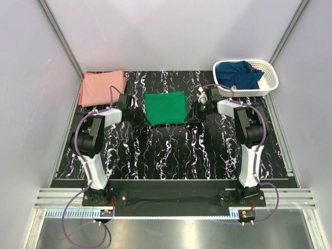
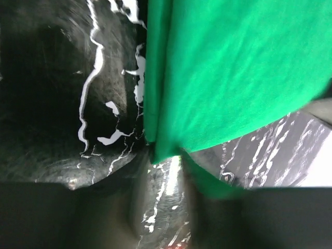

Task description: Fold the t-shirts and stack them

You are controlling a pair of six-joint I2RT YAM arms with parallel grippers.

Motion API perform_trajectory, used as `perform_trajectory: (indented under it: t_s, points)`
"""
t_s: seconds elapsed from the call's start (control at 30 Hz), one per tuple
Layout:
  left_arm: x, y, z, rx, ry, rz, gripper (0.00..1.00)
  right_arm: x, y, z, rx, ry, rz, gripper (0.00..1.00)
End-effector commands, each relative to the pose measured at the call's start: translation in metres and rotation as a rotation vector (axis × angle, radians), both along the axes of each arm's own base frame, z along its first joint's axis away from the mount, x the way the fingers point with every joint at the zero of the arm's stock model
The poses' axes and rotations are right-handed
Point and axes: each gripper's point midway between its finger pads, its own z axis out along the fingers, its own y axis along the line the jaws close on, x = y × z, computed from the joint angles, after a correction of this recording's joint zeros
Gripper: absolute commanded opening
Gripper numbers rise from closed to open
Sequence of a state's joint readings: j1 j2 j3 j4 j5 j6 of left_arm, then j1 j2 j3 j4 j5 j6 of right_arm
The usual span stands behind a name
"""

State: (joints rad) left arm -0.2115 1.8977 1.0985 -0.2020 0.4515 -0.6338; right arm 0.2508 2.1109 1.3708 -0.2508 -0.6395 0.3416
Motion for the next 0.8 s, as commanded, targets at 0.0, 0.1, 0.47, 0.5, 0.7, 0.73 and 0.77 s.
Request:
perform_trajectory:
  t_s: [0.0, 0.1, 0.47, 0.5, 0.7, 0.73, 0.77]
  points:
    - [-0.006, -0.02, 0.002, -0.087, -0.033, -0.055, 0.21, -0.01, 0.0, 0.017, -0.004, -0.055, 0.006, 0.37]
    - [-0.025, -0.023, 0.006, -0.088, -0.023, -0.064, 0.0, -0.036, -0.003, 0.011, -0.01, -0.031, 0.011, 0.14]
    - [-0.076, -0.005, 0.024, -0.006, 0.02, -0.024, 0.38, -0.094, -0.024, 0.024, -0.058, 0.008, -0.008, 0.47]
    - [-0.064, -0.001, 0.033, 0.006, -0.005, -0.015, 0.44, -0.089, -0.027, 0.029, -0.079, -0.012, -0.016, 0.5]
    - [0.003, 0.023, 0.062, 0.014, -0.186, -0.039, 0.49, -0.048, -0.021, 0.073, -0.063, -0.162, 0.016, 0.57]
    - [0.014, 0.019, 0.071, -0.011, -0.249, -0.08, 0.49, -0.041, -0.018, 0.07, -0.053, -0.167, 0.037, 0.57]
    - [0.02, 0.021, 0.071, -0.003, -0.266, -0.082, 0.49, -0.032, -0.015, 0.074, -0.047, -0.192, 0.046, 0.56]
